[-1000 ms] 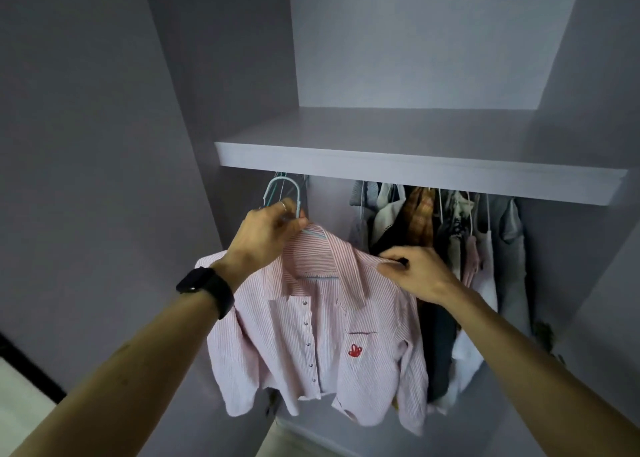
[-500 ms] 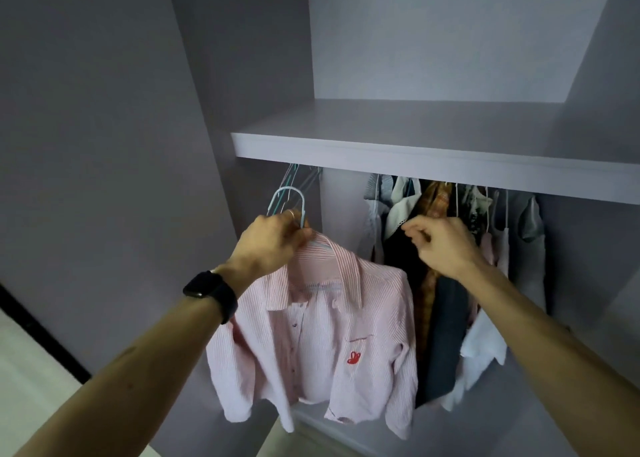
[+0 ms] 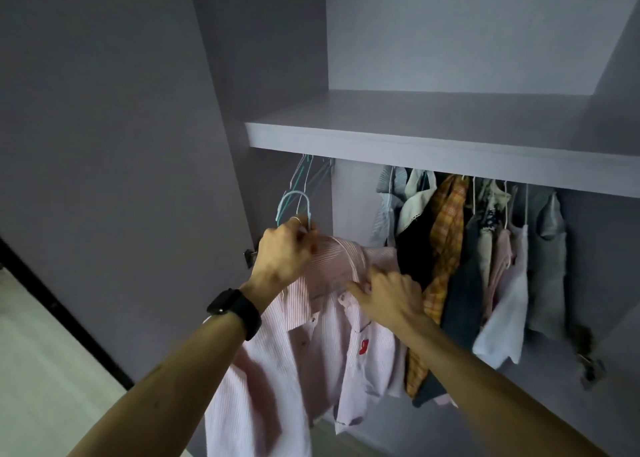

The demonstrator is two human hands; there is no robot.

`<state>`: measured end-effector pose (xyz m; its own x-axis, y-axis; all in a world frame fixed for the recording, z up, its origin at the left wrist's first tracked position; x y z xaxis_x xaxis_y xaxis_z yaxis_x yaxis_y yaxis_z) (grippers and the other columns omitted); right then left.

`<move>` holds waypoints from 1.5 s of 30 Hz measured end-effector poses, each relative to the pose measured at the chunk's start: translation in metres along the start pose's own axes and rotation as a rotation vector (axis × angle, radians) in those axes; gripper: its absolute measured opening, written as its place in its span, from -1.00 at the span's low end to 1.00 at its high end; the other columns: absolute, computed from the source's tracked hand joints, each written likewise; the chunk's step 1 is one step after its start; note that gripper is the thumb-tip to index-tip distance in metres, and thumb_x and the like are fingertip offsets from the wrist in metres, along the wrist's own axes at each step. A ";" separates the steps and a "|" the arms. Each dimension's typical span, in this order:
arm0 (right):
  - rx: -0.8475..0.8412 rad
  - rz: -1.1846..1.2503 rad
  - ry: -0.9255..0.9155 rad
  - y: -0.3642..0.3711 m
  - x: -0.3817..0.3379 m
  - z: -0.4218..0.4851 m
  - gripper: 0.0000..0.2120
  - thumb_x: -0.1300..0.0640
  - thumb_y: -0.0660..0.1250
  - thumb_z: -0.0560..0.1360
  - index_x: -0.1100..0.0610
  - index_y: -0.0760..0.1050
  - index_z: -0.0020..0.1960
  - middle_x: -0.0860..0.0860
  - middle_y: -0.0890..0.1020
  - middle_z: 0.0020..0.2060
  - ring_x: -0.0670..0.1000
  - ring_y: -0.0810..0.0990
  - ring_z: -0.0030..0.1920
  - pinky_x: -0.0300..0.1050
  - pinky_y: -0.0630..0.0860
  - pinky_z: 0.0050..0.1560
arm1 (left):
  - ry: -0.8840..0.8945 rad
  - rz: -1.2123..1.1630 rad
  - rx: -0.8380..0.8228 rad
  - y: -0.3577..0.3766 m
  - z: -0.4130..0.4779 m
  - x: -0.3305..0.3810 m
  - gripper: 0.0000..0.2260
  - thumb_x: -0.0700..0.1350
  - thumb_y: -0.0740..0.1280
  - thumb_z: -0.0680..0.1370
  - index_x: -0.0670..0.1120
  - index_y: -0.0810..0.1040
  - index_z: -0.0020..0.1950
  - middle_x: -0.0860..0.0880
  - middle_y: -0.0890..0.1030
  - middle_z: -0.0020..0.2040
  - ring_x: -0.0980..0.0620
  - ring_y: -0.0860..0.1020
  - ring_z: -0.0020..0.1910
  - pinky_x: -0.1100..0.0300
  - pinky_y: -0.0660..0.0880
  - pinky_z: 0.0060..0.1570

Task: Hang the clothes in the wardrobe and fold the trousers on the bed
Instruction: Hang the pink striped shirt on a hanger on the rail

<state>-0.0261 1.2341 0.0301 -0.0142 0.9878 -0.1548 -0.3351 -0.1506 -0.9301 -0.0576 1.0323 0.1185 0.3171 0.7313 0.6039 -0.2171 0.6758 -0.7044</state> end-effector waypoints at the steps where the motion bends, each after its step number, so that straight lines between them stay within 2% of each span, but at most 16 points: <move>1: -0.012 -0.013 -0.003 0.002 -0.001 0.001 -0.48 -0.34 0.15 0.57 0.11 0.55 0.01 0.09 0.70 -0.15 0.22 0.69 -0.10 -0.03 0.55 -0.17 | -0.001 -0.009 0.001 0.000 -0.002 0.000 -0.89 -0.03 0.31 0.60 0.12 0.52 -0.13 0.17 0.66 -0.30 0.07 0.63 -0.21 0.09 0.57 -0.07; 5: -0.076 -0.006 -0.008 -0.005 -0.010 0.013 -0.75 -0.02 0.22 0.62 0.11 0.57 0.06 0.14 0.69 -0.03 0.24 0.66 -0.01 -0.03 0.52 -0.13 | 0.036 0.078 -0.051 -0.002 -0.008 0.000 -0.92 0.01 0.26 0.61 0.06 0.52 -0.02 0.01 0.68 -0.17 -0.14 0.62 -0.14 -0.02 0.57 -0.07; 8: -0.018 0.268 -0.155 -0.029 -0.023 0.033 -0.76 0.01 0.22 0.61 0.09 0.41 -0.19 0.21 0.67 -0.17 0.27 0.63 -0.14 0.02 0.46 -0.23 | 0.031 0.272 -0.136 -0.002 -0.016 -0.006 -0.89 0.03 0.24 0.60 0.03 0.50 0.02 -0.11 0.65 -0.12 -0.28 0.58 -0.10 -0.08 0.56 -0.09; 10: 0.102 0.397 -0.218 -0.044 -0.030 0.042 -0.73 -0.04 0.22 0.62 0.01 0.30 -0.21 0.12 0.63 -0.29 0.19 0.59 -0.26 -0.03 0.39 -0.32 | 0.048 0.259 -0.164 -0.003 -0.019 -0.007 -0.84 0.08 0.24 0.62 0.02 0.50 0.03 -0.07 0.65 -0.13 -0.24 0.59 -0.10 -0.07 0.55 -0.10; 13: -0.054 0.472 -0.316 -0.046 -0.027 0.044 -0.71 -0.19 0.19 0.62 0.02 0.49 -0.03 -0.07 0.60 -0.21 0.01 0.58 -0.19 -0.03 0.50 -0.16 | 0.104 0.182 -0.179 -0.008 -0.015 -0.007 -0.83 0.12 0.26 0.63 0.07 0.53 0.08 0.04 0.66 -0.13 -0.12 0.61 -0.10 -0.04 0.55 -0.10; 15: -0.205 0.559 -0.249 -0.038 -0.012 0.040 -0.65 -0.19 0.24 0.61 -0.04 0.57 0.27 -0.06 0.65 0.02 -0.03 0.63 0.00 0.00 0.55 0.12 | 0.103 0.140 -0.192 -0.012 -0.009 -0.011 -0.87 0.12 0.28 0.62 0.11 0.55 0.03 0.13 0.67 -0.15 -0.03 0.63 -0.11 0.01 0.56 -0.07; 17: -0.173 0.667 -0.147 -0.032 0.010 0.035 -0.62 -0.16 0.28 0.60 -0.06 0.56 0.36 -0.07 0.64 0.14 -0.06 0.62 0.11 -0.03 0.52 0.27 | 0.087 0.069 -0.195 -0.015 -0.007 -0.018 -0.90 0.10 0.32 0.61 0.13 0.54 -0.07 0.20 0.66 -0.23 0.11 0.62 -0.14 0.08 0.55 -0.03; 20: -0.111 0.588 -0.178 -0.026 0.027 0.037 -0.71 -0.10 0.36 0.57 -0.05 0.65 0.24 -0.11 0.60 0.09 -0.10 0.62 0.03 -0.11 0.53 0.22 | 0.078 0.025 -0.260 -0.019 -0.001 -0.025 -0.91 0.08 0.35 0.60 0.13 0.56 -0.08 0.26 0.66 -0.21 0.22 0.61 -0.14 0.09 0.56 0.05; 22: -0.187 0.534 -0.214 -0.021 0.029 0.035 -0.74 -0.04 0.40 0.56 -0.03 0.65 0.23 -0.12 0.64 0.06 -0.12 0.63 0.01 -0.09 0.56 0.17 | 0.098 0.036 -0.302 -0.020 0.000 -0.025 -0.92 0.08 0.36 0.60 0.14 0.57 -0.09 0.26 0.66 -0.21 0.23 0.61 -0.12 0.08 0.55 0.07; 24: -0.269 0.489 -0.215 -0.016 0.032 0.031 -0.77 -0.03 0.40 0.57 -0.03 0.65 0.20 -0.13 0.70 -0.01 -0.15 0.65 -0.03 -0.04 0.60 0.11 | 0.112 0.035 -0.294 -0.021 0.000 -0.024 -0.91 0.08 0.36 0.60 0.14 0.58 -0.10 0.27 0.66 -0.21 0.25 0.60 -0.12 0.12 0.54 0.06; 27: -0.218 0.462 -0.222 -0.015 0.035 0.027 -0.75 0.01 0.42 0.57 0.04 0.66 0.21 -0.08 0.70 -0.01 -0.12 0.66 -0.05 -0.04 0.61 0.09 | 0.131 -0.001 -0.275 -0.022 0.000 -0.019 -0.90 0.04 0.37 0.60 0.11 0.58 -0.10 0.25 0.67 -0.22 0.25 0.60 -0.14 0.23 0.50 0.00; 31: -0.095 0.575 -0.324 -0.027 0.018 0.019 -0.52 -0.17 0.42 0.48 -0.05 0.55 0.35 -0.13 0.65 0.11 -0.17 0.63 -0.10 -0.26 0.58 -0.02 | 0.148 -0.029 -0.277 -0.018 -0.005 -0.011 -0.90 -0.05 0.37 0.61 0.03 0.59 -0.10 0.15 0.67 -0.23 0.23 0.61 -0.15 0.34 0.43 -0.05; 33: -0.043 0.563 -0.375 -0.029 0.006 0.015 -0.48 -0.27 0.41 0.43 -0.04 0.58 0.31 -0.14 0.66 0.03 -0.16 0.59 -0.17 -0.34 0.52 -0.06 | 0.144 -0.035 -0.288 -0.013 -0.009 -0.008 -0.92 -0.06 0.37 0.61 -0.02 0.60 -0.06 0.10 0.69 -0.21 0.19 0.61 -0.15 0.32 0.45 -0.05; 36: -0.003 0.485 -0.352 -0.030 -0.007 0.014 -0.59 -0.17 0.49 0.45 0.06 0.66 0.18 -0.06 0.67 -0.08 -0.11 0.57 -0.15 -0.18 0.54 -0.02 | 0.154 -0.060 -0.322 -0.006 -0.011 -0.008 -0.92 -0.08 0.38 0.61 -0.06 0.60 -0.05 0.06 0.69 -0.19 0.13 0.61 -0.14 0.31 0.45 -0.02; 41: -0.173 0.399 -0.369 -0.036 -0.005 0.014 -0.77 -0.07 0.43 0.52 0.07 0.68 0.05 -0.11 0.60 -0.21 -0.06 0.57 -0.18 -0.09 0.53 -0.06 | 0.167 -0.107 -0.364 0.005 -0.007 -0.021 -0.90 -0.08 0.40 0.59 0.04 0.58 -0.12 0.09 0.70 -0.22 0.19 0.61 -0.17 0.40 0.43 -0.08; 45: -0.208 0.263 -0.316 -0.049 -0.007 0.028 -0.78 -0.01 0.41 0.55 0.12 0.58 -0.16 -0.06 0.56 -0.34 -0.03 0.51 -0.28 -0.06 0.48 -0.18 | 0.204 -0.106 -0.336 0.014 0.016 -0.024 -0.84 -0.04 0.40 0.58 0.12 0.52 -0.19 0.13 0.69 -0.23 0.19 0.63 -0.18 0.28 0.50 -0.04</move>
<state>-0.0362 1.2355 0.0859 -0.3711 0.8735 -0.3150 -0.0864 -0.3702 -0.9249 -0.0831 1.0255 0.1004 0.5058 0.6031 0.6168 0.1299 0.6536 -0.7456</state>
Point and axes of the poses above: each hand's wrist, its own z-axis towards the middle knuckle, its own y-axis out of the palm, x = y × z, the point moved 1 cm from there along z, towards the middle knuckle
